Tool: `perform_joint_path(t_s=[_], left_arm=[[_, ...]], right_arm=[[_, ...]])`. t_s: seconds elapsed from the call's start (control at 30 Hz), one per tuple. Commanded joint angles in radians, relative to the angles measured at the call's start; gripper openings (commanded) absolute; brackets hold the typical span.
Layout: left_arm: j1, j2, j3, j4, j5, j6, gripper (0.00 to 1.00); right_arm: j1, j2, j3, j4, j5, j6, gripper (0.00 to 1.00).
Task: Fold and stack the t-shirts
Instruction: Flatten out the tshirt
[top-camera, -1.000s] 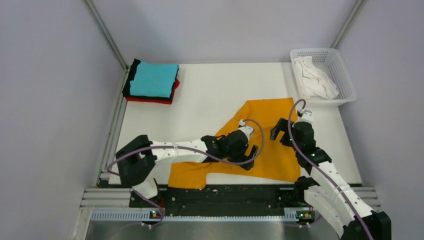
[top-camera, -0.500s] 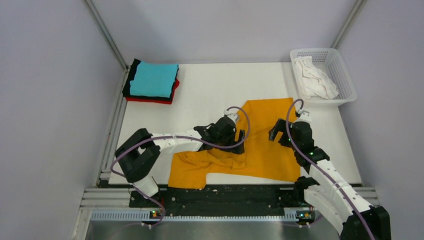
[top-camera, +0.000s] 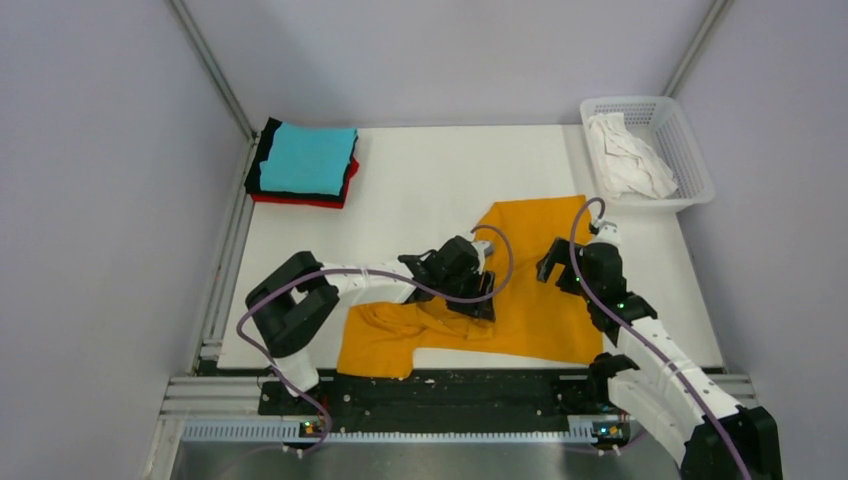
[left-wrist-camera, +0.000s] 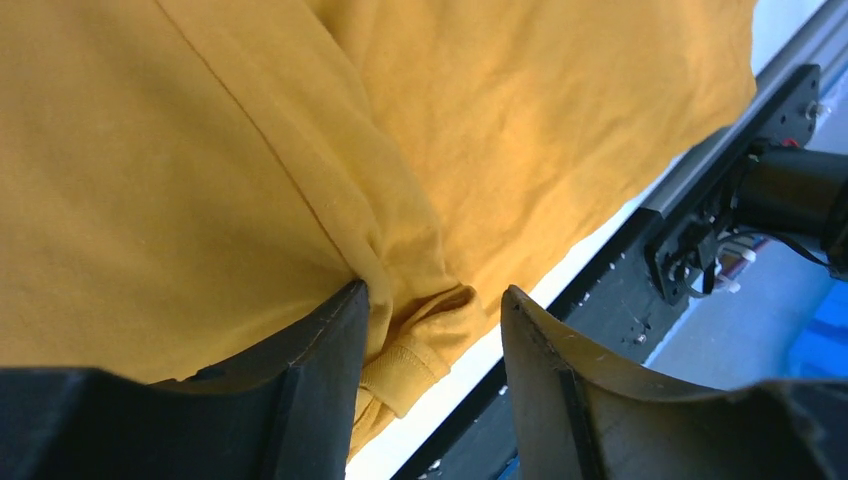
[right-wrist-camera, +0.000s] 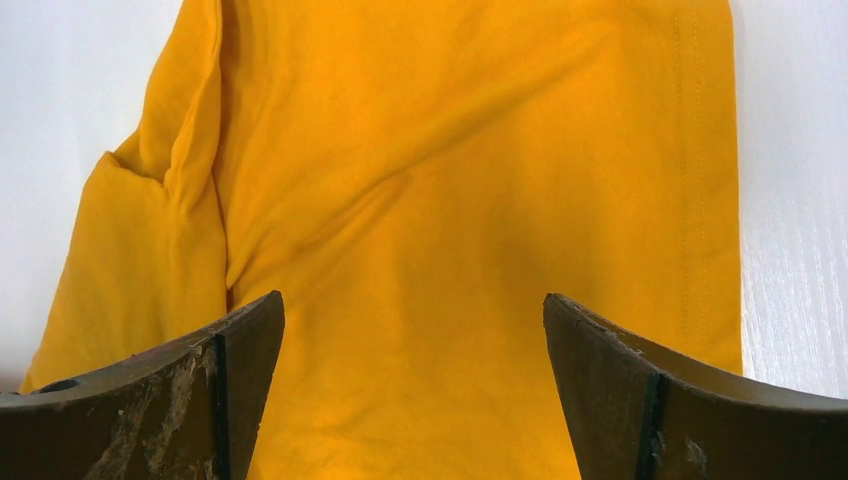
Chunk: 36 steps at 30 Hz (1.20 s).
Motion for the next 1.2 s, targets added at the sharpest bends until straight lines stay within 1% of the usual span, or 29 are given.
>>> perform_joint_path(t_s=[0.0, 0.13, 0.27, 0.37, 0.6, 0.73, 0.8, 1.0, 1.03, 1.07, 1.1, 1.13, 1.17], left_arm=[[-0.029, 0.005, 0.056, 0.029, 0.062, 0.032, 0.56], [-0.035, 0.037, 0.097, -0.046, -0.001, 0.039, 0.52], [-0.036, 0.058, 0.126, -0.125, -0.157, 0.037, 0.47], [-0.036, 0.066, 0.142, -0.158, -0.214, 0.037, 0.43], [-0.038, 0.084, 0.154, -0.183, -0.253, 0.037, 0.41], [-0.043, 0.101, 0.166, -0.152, -0.211, 0.041, 0.33], [-0.049, 0.107, 0.171, -0.135, -0.188, 0.042, 0.33], [-0.074, 0.144, 0.216, -0.157, -0.229, 0.001, 0.32], [-0.078, 0.151, 0.227, -0.169, -0.251, -0.001, 0.29], [-0.083, 0.158, 0.242, -0.191, -0.270, -0.003, 0.23], [-0.088, 0.165, 0.253, -0.214, -0.318, -0.006, 0.15], [-0.090, 0.170, 0.264, -0.235, -0.353, -0.011, 0.02], [-0.090, 0.172, 0.272, -0.256, -0.382, -0.020, 0.00]], right_arm=[[0.004, 0.001, -0.001, 0.037, 0.009, 0.003, 0.99], [0.004, 0.001, -0.001, 0.036, 0.008, 0.003, 0.99], [0.005, -0.004, -0.002, 0.034, 0.006, 0.000, 0.99], [0.005, -0.007, -0.001, 0.034, 0.007, 0.001, 0.99], [0.004, -0.008, -0.001, 0.030, 0.006, -0.001, 0.99], [0.005, -0.010, -0.001, 0.031, 0.006, 0.000, 0.99], [0.004, -0.008, -0.001, 0.030, 0.006, 0.000, 0.99], [0.005, -0.011, 0.001, 0.030, 0.007, -0.001, 0.99], [0.005, -0.014, 0.000, 0.029, 0.006, -0.001, 0.99], [0.004, -0.017, -0.002, 0.029, 0.007, -0.001, 0.99], [0.005, -0.021, -0.002, 0.029, 0.006, -0.001, 0.99], [0.004, -0.022, -0.003, 0.029, 0.006, -0.002, 0.99], [0.004, -0.023, -0.004, 0.030, 0.005, -0.002, 0.99]])
